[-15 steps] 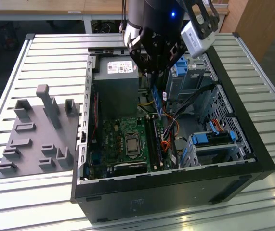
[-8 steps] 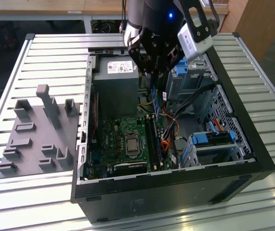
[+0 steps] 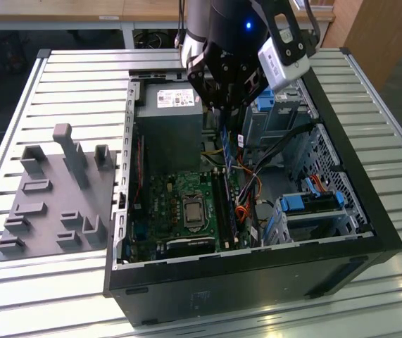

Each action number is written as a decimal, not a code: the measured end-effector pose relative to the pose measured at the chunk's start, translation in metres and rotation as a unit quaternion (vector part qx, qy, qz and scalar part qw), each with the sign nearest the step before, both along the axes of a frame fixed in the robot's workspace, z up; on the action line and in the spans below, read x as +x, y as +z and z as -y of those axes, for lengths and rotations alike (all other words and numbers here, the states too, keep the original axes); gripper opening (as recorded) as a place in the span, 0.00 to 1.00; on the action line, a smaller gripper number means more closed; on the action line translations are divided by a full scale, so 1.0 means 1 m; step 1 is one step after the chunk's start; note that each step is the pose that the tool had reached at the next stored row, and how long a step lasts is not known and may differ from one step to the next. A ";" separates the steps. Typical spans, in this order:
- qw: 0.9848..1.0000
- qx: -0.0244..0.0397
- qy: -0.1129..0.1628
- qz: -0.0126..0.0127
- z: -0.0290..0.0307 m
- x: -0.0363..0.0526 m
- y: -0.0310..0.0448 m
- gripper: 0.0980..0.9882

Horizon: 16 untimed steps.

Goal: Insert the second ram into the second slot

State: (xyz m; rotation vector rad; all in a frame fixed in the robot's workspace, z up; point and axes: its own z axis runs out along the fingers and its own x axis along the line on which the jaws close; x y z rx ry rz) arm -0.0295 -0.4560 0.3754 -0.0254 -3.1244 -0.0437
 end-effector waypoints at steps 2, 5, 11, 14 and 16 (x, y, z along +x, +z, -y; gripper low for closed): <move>1.000 0.000 0.000 0.000 0.0000 0.0000 -0.0007 0.04; 1.000 0.000 0.000 0.000 0.0000 0.0000 -0.0015 0.04; 1.000 0.000 0.000 0.000 0.0000 0.0000 -0.0029 0.04; 1.000 0.000 0.000 0.000 0.0000 0.0000 -0.0036 0.04; 1.000 0.000 0.000 0.000 0.0000 0.0000 -0.0041 0.04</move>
